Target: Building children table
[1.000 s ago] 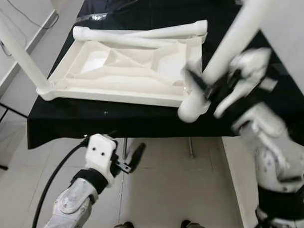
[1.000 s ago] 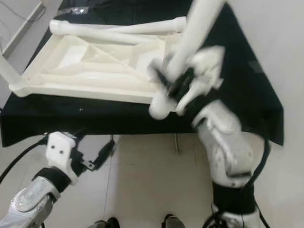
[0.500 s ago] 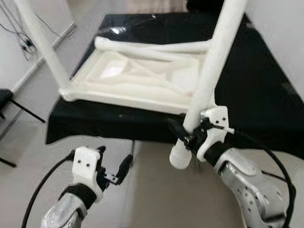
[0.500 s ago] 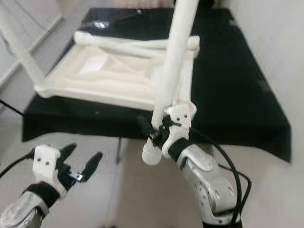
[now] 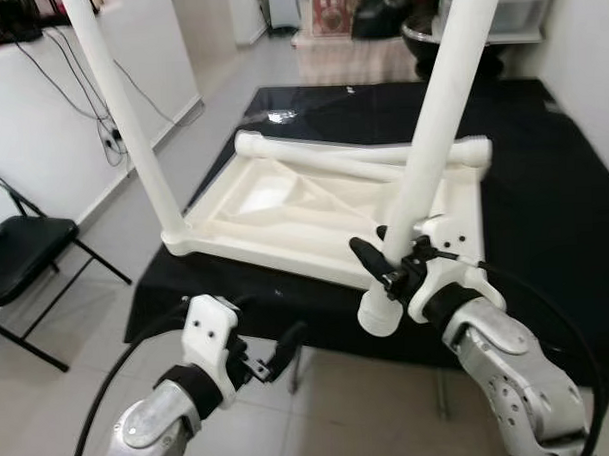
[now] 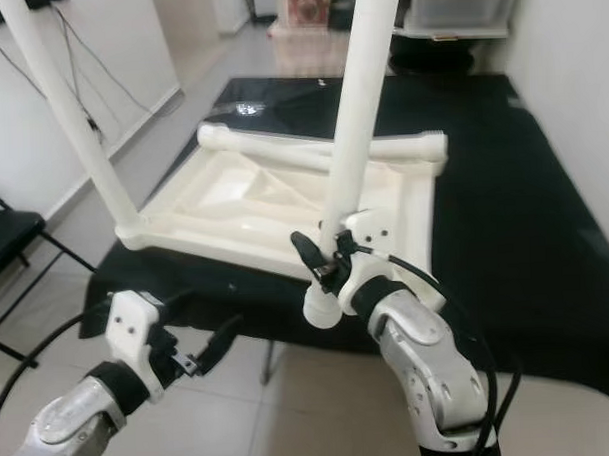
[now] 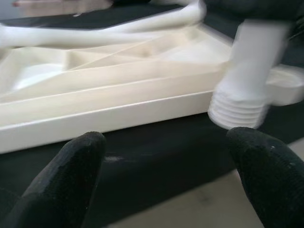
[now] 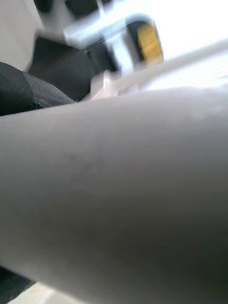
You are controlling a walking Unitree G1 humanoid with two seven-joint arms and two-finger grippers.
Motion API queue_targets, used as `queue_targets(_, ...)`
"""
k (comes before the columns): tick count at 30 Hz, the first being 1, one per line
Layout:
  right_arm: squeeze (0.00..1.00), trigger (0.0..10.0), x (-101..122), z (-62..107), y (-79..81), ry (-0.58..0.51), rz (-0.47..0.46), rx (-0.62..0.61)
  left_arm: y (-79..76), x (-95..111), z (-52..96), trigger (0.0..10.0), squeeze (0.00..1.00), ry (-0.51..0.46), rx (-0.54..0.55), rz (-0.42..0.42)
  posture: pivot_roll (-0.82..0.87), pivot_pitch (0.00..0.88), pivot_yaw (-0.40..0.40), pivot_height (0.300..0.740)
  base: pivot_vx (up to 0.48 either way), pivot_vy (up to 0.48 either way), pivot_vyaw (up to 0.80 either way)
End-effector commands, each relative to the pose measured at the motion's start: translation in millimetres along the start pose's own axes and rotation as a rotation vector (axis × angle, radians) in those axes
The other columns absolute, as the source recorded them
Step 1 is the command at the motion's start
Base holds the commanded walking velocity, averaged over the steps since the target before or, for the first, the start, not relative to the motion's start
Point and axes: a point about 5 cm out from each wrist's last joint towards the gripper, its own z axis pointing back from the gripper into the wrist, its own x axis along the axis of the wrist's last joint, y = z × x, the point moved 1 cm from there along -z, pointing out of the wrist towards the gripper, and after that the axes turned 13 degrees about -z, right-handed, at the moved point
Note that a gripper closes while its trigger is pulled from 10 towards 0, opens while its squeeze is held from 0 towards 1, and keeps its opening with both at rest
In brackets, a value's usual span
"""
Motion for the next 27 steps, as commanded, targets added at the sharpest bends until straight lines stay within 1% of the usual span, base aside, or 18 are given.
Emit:
queue_targets(1,0.00,10.0,0.5,7.4,-10.9,0.003,0.020,-0.019,-4.3,2.1,-4.1,10.0,0.00,-0.017,-0.039,-0.013,-0.05,0.076,0.029,0.740,0.379,0.000,0.00)
queue_targets(4,0.00,10.0,-1.0,11.0,-17.8,0.049,0.061,0.010,-10.4,2.0,-5.9,10.0,0.00,-0.024,-0.110,-0.022,-0.05,0.075,0.029,0.740,0.321,0.000,0.00)
queue_targets(8,0.00,10.0,-1.2,15.4,-23.0,0.075,0.078,0.032,-15.0,0.7,-5.6,10.0,0.00,-0.015,-0.152,-0.031,-0.05,0.076,0.027,0.740,0.000,0.000,0.00)
queue_targets(10,0.00,10.0,-0.6,21.8,-23.3,0.101,0.081,0.094,-20.7,1.0,-2.0,10.0,0.00,-0.020,-0.211,-0.011,-0.04,0.078,0.029,0.740,0.000,0.000,0.00)
queue_targets(11,0.00,10.0,-0.6,21.8,-23.3,0.101,0.081,0.094,-20.7,1.0,-2.0,10.0,0.00,-0.020,-0.211,-0.011,-0.04,0.078,0.029,0.740,0.000,0.000,0.00)
queue_targets(13,0.00,10.0,1.6,29.3,-21.8,0.118,0.076,0.166,-25.1,1.2,0.7,10.0,0.00,-0.024,-0.250,0.008,-0.04,0.078,0.029,0.740,0.000,0.000,0.00)
queue_targets(15,0.00,10.0,2.5,30.6,-23.8,0.123,0.087,0.168,-25.5,0.9,1.1,10.0,0.00,-0.023,-0.256,0.010,-0.04,0.080,0.031,0.740,0.000,0.000,0.00)
queue_targets(17,0.00,10.0,3.0,30.2,-28.7,0.128,0.107,0.143,-25.7,0.5,1.2,10.0,0.00,-0.022,-0.259,0.010,-0.05,0.079,0.029,0.740,0.000,0.000,0.00)
queue_targets(19,0.00,10.0,-0.9,27.4,-32.5,0.153,0.133,0.108,-26.3,0.2,1.1,10.0,0.00,-0.022,-0.265,0.012,-0.04,0.080,0.028,0.740,0.000,0.000,0.00)
queue_targets(21,0.00,10.0,-6.7,24.6,-34.0,0.179,0.140,0.083,-26.6,0.2,1.7,10.0,0.00,-0.023,-0.270,0.013,-0.04,0.080,0.027,0.740,0.000,0.000,0.00)
queue_targets(23,0.00,10.0,-12.9,22.3,-39.2,0.206,0.144,0.036,-26.9,0.4,2.1,10.0,0.00,-0.024,-0.273,0.010,-0.04,0.080,0.024,0.740,0.000,0.000,0.00)
queue_targets(25,0.00,10.0,-14.0,20.7,-47.5,0.204,0.148,-0.030,-26.0,1.1,2.3,10.0,0.00,-0.025,-0.270,0.004,-0.04,0.081,0.022,0.740,0.000,0.000,0.00)
queue_targets(27,0.00,10.0,-13.1,20.4,-49.5,0.197,0.142,-0.042,-25.3,1.5,2.4,10.0,0.00,-0.026,-0.269,0.003,-0.04,0.081,0.022,0.740,0.000,0.000,0.00)
